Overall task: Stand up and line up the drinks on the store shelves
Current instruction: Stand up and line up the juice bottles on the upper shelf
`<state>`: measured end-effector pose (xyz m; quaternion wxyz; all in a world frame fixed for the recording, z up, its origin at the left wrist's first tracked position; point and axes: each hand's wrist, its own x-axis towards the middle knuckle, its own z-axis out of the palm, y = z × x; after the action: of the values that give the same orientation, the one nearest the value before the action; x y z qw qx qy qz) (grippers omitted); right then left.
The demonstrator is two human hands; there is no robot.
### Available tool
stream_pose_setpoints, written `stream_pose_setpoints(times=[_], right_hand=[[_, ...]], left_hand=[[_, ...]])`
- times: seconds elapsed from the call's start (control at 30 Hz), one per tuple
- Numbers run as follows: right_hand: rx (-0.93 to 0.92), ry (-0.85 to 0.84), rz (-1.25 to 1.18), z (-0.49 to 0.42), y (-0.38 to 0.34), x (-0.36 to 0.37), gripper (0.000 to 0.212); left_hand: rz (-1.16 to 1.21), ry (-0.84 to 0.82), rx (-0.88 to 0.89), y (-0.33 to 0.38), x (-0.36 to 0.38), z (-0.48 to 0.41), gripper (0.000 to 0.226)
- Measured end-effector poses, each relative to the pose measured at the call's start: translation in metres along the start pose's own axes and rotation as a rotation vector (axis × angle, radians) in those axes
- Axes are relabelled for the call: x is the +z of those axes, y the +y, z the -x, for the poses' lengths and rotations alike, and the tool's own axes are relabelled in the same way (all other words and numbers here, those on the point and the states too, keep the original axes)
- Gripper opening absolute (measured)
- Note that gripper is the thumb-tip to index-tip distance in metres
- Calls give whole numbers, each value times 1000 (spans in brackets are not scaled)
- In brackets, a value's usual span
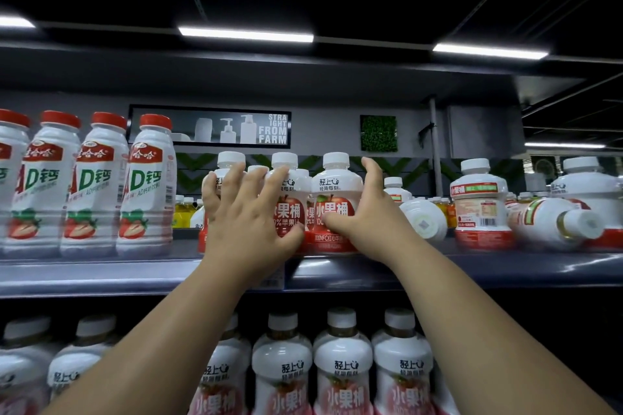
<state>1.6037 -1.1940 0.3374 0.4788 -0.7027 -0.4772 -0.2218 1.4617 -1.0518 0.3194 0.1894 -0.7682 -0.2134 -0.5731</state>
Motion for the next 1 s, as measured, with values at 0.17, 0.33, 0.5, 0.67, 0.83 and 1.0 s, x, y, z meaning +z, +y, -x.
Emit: stream_pose_setpoints(times=[0.17,0.33,0.5,0.67,0.83,1.0], right_hand=[[-18,-5,54,1,-6,2,100],[-37,-10,11,0,-6,3,100],[-156,15,-19,15,-7,-15,96],[-272,259,97,36,29,-57,66],[-118,226,208,38,70,-70,62],[-72,245,185,33,80,-71,62]], left_hand=[[7,2,4,1,0,0,83],[0,-6,6,2,-2,2,81],[-6,4,25,8,-5,6,81],[-36,-5,89,31,-3,7,79],[13,-19,113,88,8,0,78],[14,-5,52,116,23,-7,74]])
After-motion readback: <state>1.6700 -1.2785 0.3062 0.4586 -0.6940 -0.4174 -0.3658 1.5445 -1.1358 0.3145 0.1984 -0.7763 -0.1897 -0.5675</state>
